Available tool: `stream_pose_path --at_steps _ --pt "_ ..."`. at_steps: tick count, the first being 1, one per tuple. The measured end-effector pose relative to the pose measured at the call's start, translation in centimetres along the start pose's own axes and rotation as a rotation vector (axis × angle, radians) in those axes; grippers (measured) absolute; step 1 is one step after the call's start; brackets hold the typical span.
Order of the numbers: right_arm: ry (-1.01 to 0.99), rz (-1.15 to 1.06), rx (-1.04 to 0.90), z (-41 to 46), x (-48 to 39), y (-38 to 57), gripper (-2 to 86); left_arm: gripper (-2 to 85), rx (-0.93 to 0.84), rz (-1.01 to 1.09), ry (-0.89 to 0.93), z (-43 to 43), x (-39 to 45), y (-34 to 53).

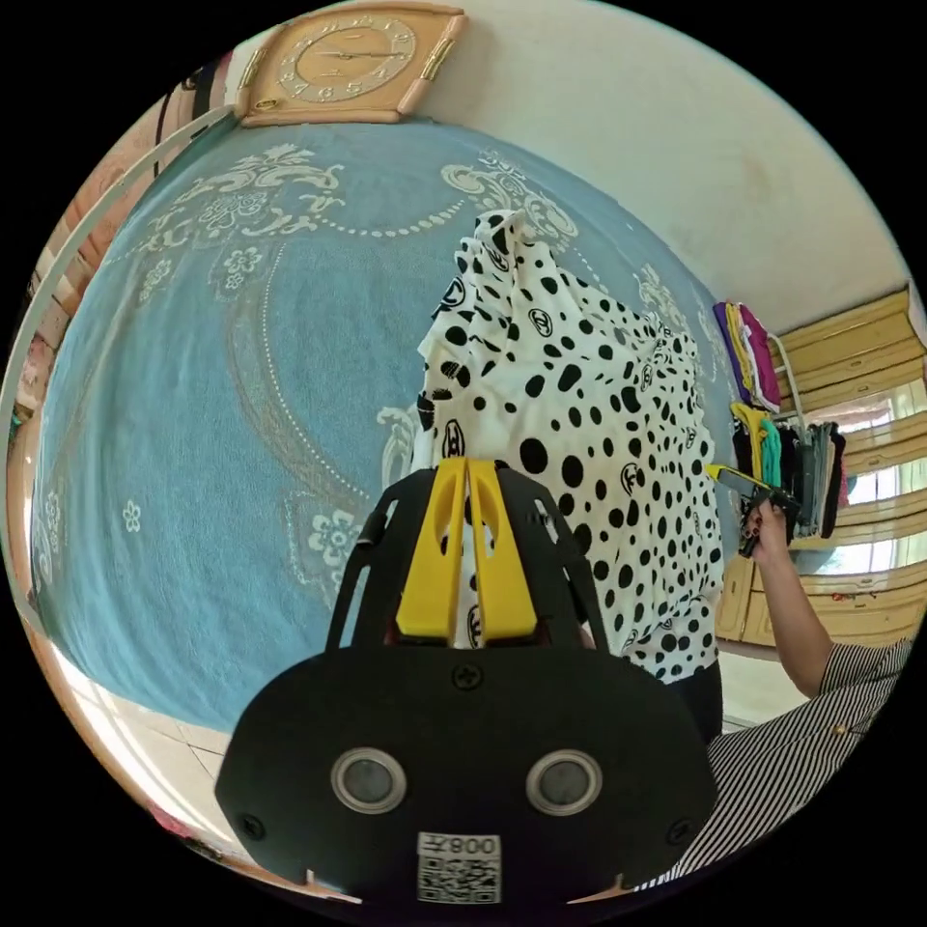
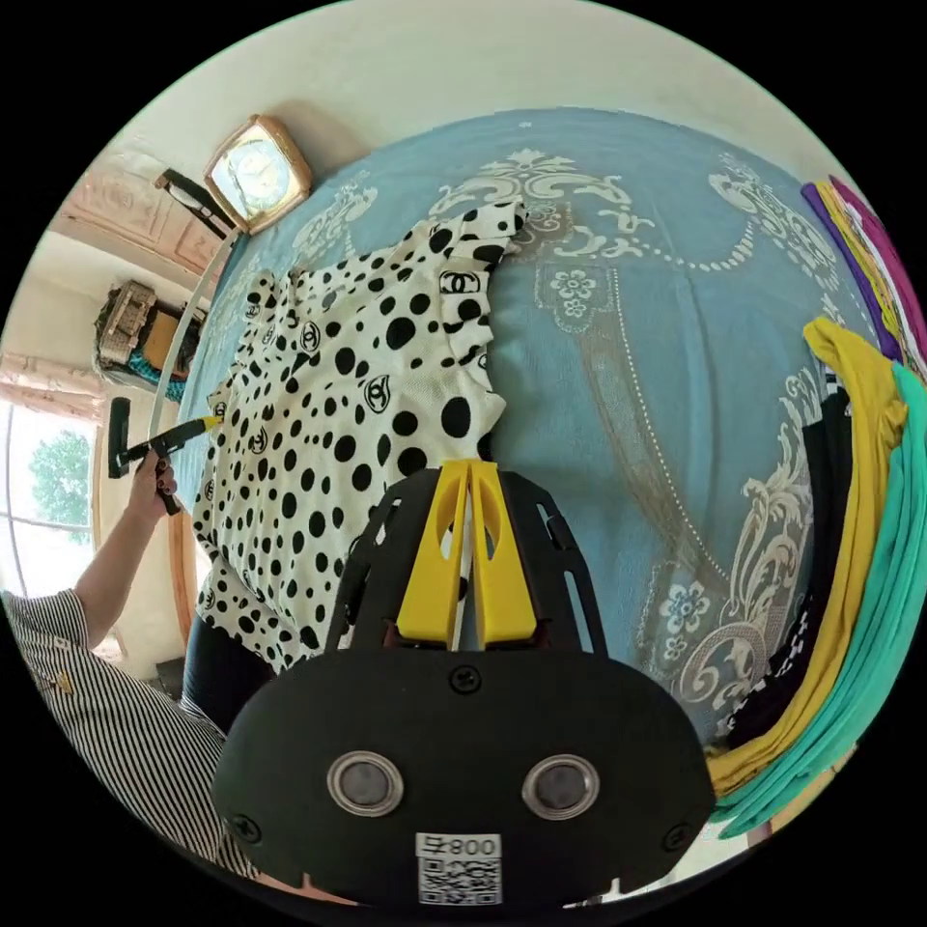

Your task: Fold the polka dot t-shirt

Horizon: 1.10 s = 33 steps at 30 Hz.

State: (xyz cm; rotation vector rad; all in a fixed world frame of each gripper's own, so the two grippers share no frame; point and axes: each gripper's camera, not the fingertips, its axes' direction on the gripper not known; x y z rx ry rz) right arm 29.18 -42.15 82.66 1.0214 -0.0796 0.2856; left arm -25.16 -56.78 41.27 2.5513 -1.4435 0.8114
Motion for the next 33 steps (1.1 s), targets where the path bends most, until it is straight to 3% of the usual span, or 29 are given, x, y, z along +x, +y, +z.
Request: stream_pose_path --at_steps 3,8,13,17,24,33 --pt "-0.068 0.091 0.075 -3.6 2.0 2.4 0.2 1.1 0.091 0.012 0.025 -2.7 -1.5 2.2" --pt "-0.222 0.14 0.145 -8.9 4.5 11.3 0.9 4.7 0.061 -0.064 0.169 -3.9 -6.6 8.5" --pt "-0.295 0.209 0.051 -9.0 7.0 21.6 3.5 9.8 -0.055 -0.217 0.377 -1.8 -12.2 16.6" --pt "-0.444 0.322 0.037 -9.3 10.0 29.1 6.3 11.2 -0.039 -0.287 0.439 -1.0 -15.6 19.9" --pt "-0.615 0.391 0.023 -9.5 13.4 35.3 7.9 12.2 -0.036 -0.501 0.661 3.5 -25.0 24.0" --pt "-0.839 0.57 0.055 -7.9 18.3 43.5 8.2 12.1 -0.046 -0.577 0.842 7.7 -31.6 28.6"
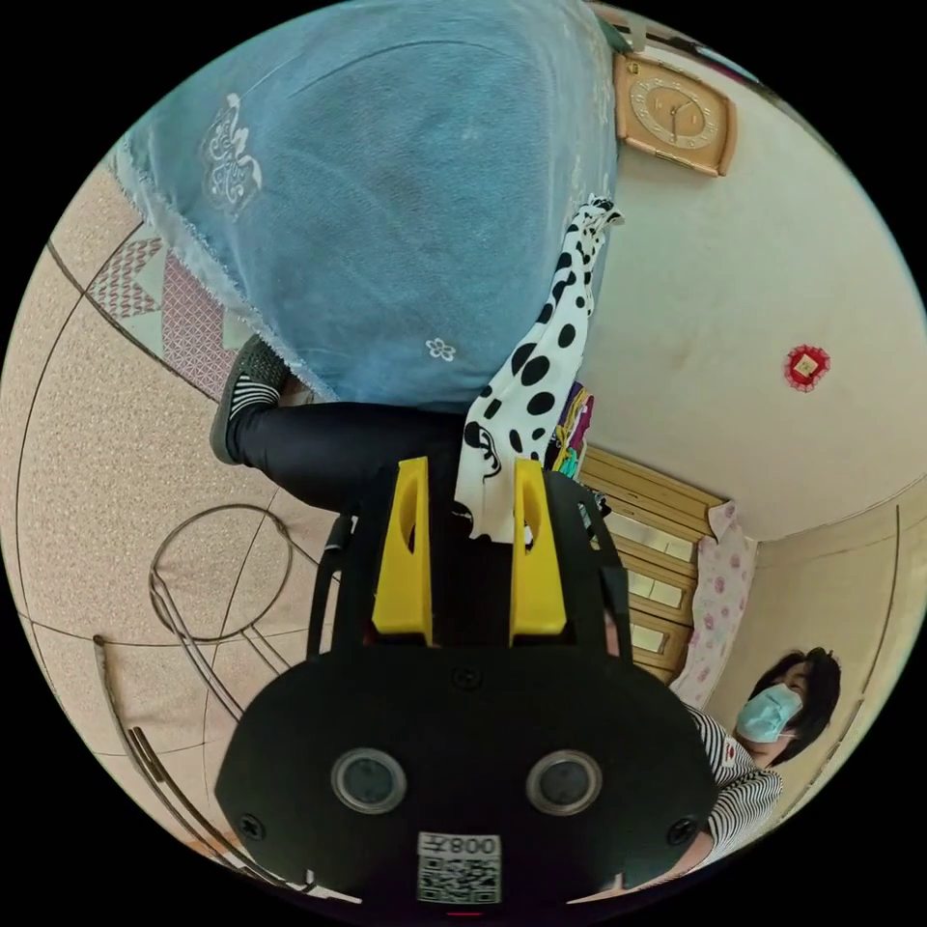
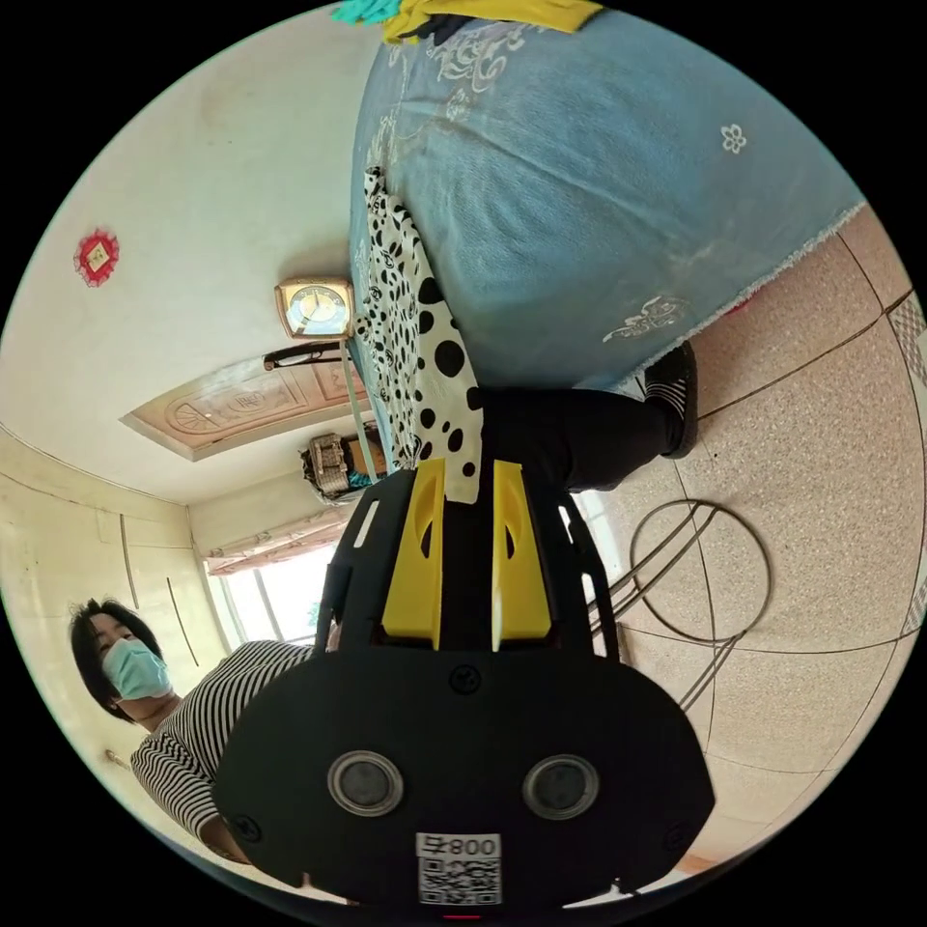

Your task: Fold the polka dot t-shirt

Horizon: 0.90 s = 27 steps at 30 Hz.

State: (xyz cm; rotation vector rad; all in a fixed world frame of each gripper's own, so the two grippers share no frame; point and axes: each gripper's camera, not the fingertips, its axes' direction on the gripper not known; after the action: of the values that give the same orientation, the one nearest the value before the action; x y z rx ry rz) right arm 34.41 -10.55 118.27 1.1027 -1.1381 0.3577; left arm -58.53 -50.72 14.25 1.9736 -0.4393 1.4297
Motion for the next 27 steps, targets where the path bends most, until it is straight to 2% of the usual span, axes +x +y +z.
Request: stream_pose_path --at_steps 6,9,13,27 --pt "-0.077 0.04 -0.028 0.3 2.2 2.2 8.1 9.0 -0.01 0.032 0.092 -1.5 -3.6 -0.1" --pt "-0.087 0.03 -0.026 0.1 2.2 3.1 7.1 5.6 -0.025 0.048 0.06 -2.4 -5.0 -0.1" --pt "-0.094 -0.011 -0.029 -0.3 2.0 4.9 2.7 2.6 -0.014 0.095 0.122 -4.0 -7.2 0.5" --pt "-0.248 -0.165 0.044 -1.3 0.4 13.9 0.9 1.1 0.076 0.236 0.269 -9.3 -13.0 5.1"
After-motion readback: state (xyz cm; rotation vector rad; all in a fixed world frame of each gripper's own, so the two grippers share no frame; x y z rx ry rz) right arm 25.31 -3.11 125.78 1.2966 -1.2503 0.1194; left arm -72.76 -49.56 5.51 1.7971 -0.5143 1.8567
